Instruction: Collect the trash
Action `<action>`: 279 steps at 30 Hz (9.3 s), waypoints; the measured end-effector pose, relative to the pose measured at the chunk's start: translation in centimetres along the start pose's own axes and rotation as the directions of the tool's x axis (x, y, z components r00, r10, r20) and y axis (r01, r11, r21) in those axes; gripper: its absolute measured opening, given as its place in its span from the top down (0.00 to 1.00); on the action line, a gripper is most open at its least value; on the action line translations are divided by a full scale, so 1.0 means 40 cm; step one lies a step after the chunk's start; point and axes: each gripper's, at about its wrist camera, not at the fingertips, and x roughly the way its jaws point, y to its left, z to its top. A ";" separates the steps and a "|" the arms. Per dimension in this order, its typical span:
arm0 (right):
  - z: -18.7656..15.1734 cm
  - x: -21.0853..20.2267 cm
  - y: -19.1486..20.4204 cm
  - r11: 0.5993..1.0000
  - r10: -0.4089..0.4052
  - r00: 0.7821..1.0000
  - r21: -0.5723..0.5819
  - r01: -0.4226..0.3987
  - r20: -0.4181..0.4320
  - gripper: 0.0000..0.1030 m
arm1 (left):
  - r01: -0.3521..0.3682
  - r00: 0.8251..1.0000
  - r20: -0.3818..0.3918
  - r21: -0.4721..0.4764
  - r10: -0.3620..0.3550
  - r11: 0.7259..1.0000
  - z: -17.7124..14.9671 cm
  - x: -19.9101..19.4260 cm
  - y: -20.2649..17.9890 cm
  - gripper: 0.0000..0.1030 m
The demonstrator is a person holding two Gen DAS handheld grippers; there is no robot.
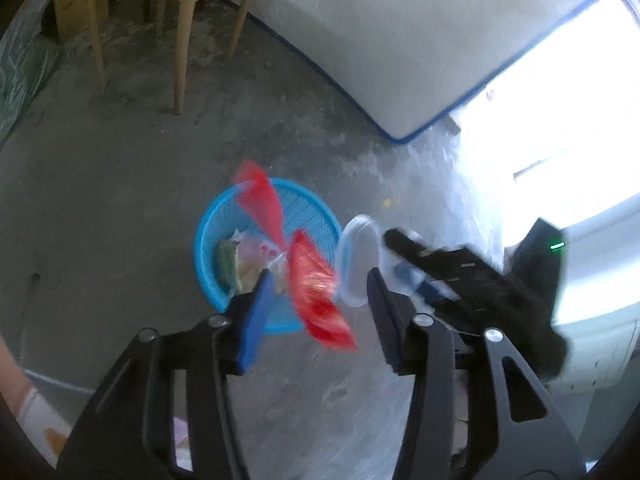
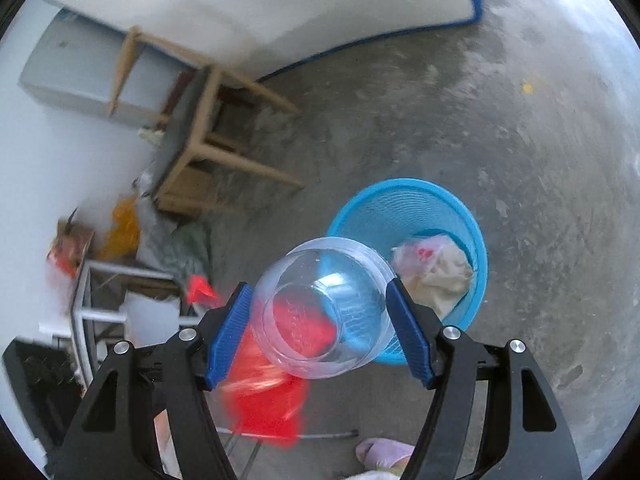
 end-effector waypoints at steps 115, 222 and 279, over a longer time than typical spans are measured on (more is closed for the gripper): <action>-1.089 -0.032 0.777 0.293 -0.206 0.944 -0.936 -0.193 -0.259 0.19 | -0.258 0.710 0.491 -0.486 0.505 0.835 -0.971 -1.008 0.571 0.20; -0.804 -0.094 0.589 0.601 -0.116 0.917 -0.762 -0.242 -0.383 0.42 | -0.480 0.813 0.158 -0.365 0.561 0.798 -0.615 -0.652 0.510 0.22; -0.808 -0.043 0.621 0.610 -0.170 0.914 -0.768 -0.196 -0.368 0.44 | -0.498 0.761 0.276 -0.330 0.587 0.802 -0.644 -0.719 0.406 0.22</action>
